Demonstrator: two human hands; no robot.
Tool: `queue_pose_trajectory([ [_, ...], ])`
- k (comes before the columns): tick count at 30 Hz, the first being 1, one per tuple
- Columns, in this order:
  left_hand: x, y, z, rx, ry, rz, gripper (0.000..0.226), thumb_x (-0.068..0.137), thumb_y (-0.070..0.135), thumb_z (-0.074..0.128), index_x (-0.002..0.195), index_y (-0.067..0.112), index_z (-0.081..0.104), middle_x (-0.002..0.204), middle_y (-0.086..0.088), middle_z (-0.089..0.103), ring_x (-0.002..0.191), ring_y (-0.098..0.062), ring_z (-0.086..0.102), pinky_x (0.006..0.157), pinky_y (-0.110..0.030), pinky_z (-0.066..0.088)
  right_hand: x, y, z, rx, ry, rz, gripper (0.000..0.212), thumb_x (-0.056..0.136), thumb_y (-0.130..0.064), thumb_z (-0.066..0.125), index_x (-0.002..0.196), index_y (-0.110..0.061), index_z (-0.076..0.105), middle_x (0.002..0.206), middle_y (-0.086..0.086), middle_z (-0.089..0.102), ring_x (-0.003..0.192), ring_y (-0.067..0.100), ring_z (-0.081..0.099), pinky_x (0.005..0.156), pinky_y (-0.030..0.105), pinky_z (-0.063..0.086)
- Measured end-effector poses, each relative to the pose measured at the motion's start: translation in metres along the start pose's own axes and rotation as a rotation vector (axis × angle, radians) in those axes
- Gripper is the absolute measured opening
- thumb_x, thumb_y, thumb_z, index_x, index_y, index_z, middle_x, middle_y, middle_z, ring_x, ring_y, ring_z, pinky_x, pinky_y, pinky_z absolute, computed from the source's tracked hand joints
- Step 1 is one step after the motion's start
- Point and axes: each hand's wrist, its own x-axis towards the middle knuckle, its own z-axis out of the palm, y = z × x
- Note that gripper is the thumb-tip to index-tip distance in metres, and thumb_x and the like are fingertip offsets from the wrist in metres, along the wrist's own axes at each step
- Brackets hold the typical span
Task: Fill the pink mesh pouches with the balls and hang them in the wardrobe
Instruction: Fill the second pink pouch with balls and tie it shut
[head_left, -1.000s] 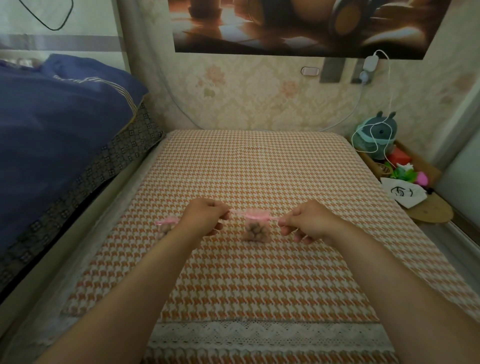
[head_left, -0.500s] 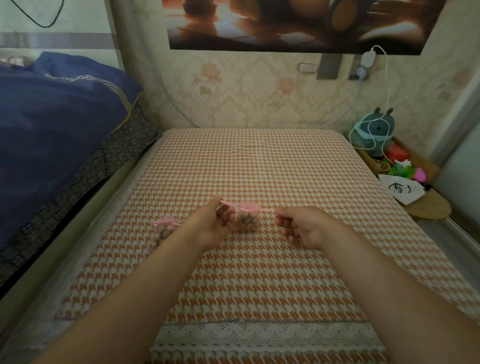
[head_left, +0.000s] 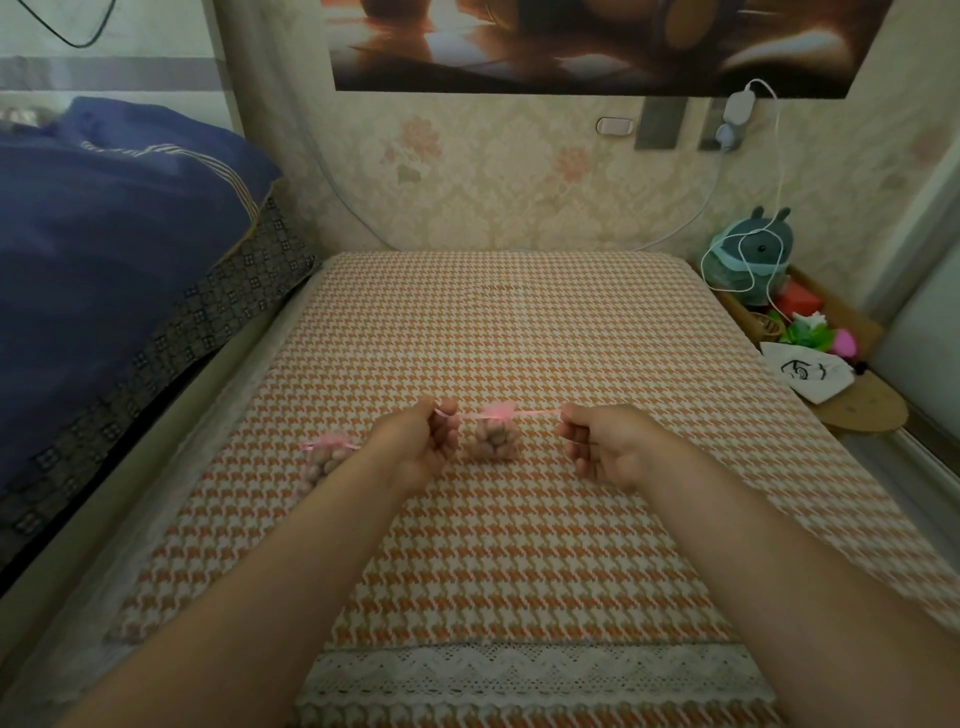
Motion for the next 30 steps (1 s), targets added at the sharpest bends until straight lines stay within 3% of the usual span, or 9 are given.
queue_pose_trajectory([
  [3, 0.000, 0.000, 0.000, 0.107, 0.031, 0.027, 0.041, 0.105, 0.021, 0.041, 0.074, 0.004, 0.061, 0.049, 0.001, 0.052, 0.040, -0.005, 0.050, 0.040, -0.016, 0.046, 0.003, 0.001, 0.000, 0.002, 0.027, 0.017, 0.028, 0.105, -0.026, 0.055, 0.081, -0.013, 0.061, 0.069, -0.002, 0.059, 0.053, 0.011, 0.052, 0.042, 0.021, 0.040],
  [7, 0.002, -0.002, 0.000, 0.259, 0.048, 0.141, 0.032, 0.102, 0.014, 0.045, 0.073, 0.008, 0.058, 0.056, -0.001, 0.057, 0.051, -0.011, 0.050, 0.047, -0.022, 0.046, 0.008, 0.003, 0.007, 0.126, 0.033, -0.042, 0.021, 0.104, -0.025, 0.057, 0.092, -0.010, 0.064, 0.076, 0.002, 0.065, 0.054, 0.014, 0.059, 0.042, 0.023, 0.048],
  [11, 0.000, 0.000, -0.005, 0.468, -0.077, 0.209, 0.030, 0.102, 0.016, 0.049, 0.075, 0.008, 0.058, 0.064, -0.005, 0.054, 0.056, -0.015, 0.050, 0.054, -0.026, 0.046, 0.000, 0.000, 0.010, 0.301, -0.155, -0.065, 0.016, 0.107, -0.025, 0.049, 0.103, -0.013, 0.058, 0.092, 0.006, 0.076, 0.062, 0.018, 0.070, 0.050, 0.028, 0.056],
  [17, -0.006, 0.010, -0.010, 0.611, -0.182, 0.204, 0.021, 0.101, 0.019, 0.054, 0.090, 0.006, 0.066, 0.066, -0.001, 0.059, 0.056, -0.012, 0.052, 0.056, -0.023, 0.047, -0.008, -0.002, 0.014, 0.455, -0.286, -0.079, 0.027, 0.109, -0.028, 0.041, 0.102, -0.010, 0.060, 0.089, 0.006, 0.079, 0.063, 0.015, 0.074, 0.050, 0.025, 0.058],
  [20, -0.010, 0.018, -0.014, 0.753, -0.339, 0.076, 0.021, 0.098, 0.021, 0.058, 0.091, 0.006, 0.071, 0.064, 0.001, 0.060, 0.054, -0.009, 0.051, 0.055, -0.021, 0.046, -0.009, -0.002, 0.017, 0.312, -0.289, -0.075, 0.034, 0.108, -0.030, 0.046, 0.089, -0.007, 0.064, 0.067, 0.004, 0.069, 0.053, 0.014, 0.067, 0.047, 0.026, 0.055],
  [24, -0.021, 0.022, -0.015, 0.865, -0.504, -0.025, 0.021, 0.097, 0.024, 0.060, 0.089, 0.009, 0.072, 0.063, 0.002, 0.058, 0.054, -0.008, 0.049, 0.054, -0.019, 0.043, -0.016, -0.004, 0.014, -0.073, -0.329, -0.075, 0.027, 0.104, -0.028, 0.054, 0.083, -0.013, 0.061, 0.064, -0.001, 0.062, 0.048, 0.012, 0.057, 0.044, 0.024, 0.048],
  [27, -0.020, 0.015, -0.013, 0.832, -0.462, 0.096, 0.021, 0.096, 0.025, 0.061, 0.092, 0.009, 0.073, 0.069, 0.001, 0.064, 0.058, -0.009, 0.055, 0.061, -0.023, 0.046, -0.017, -0.001, 0.014, -0.267, -0.283, -0.135, 0.026, 0.102, -0.027, 0.059, 0.084, -0.010, 0.063, 0.064, 0.000, 0.064, 0.047, 0.014, 0.053, 0.044, 0.025, 0.044],
  [30, -0.015, 0.002, -0.008, 0.777, -0.376, 0.245, 0.023, 0.096, 0.029, 0.061, 0.094, 0.010, 0.074, 0.083, 0.001, 0.072, 0.075, -0.011, 0.065, 0.074, -0.027, 0.053, -0.016, 0.002, 0.019, -0.307, -0.211, -0.300, 0.021, 0.099, -0.026, 0.065, 0.090, -0.009, 0.071, 0.072, 0.000, 0.070, 0.057, 0.014, 0.057, 0.053, 0.027, 0.045],
])
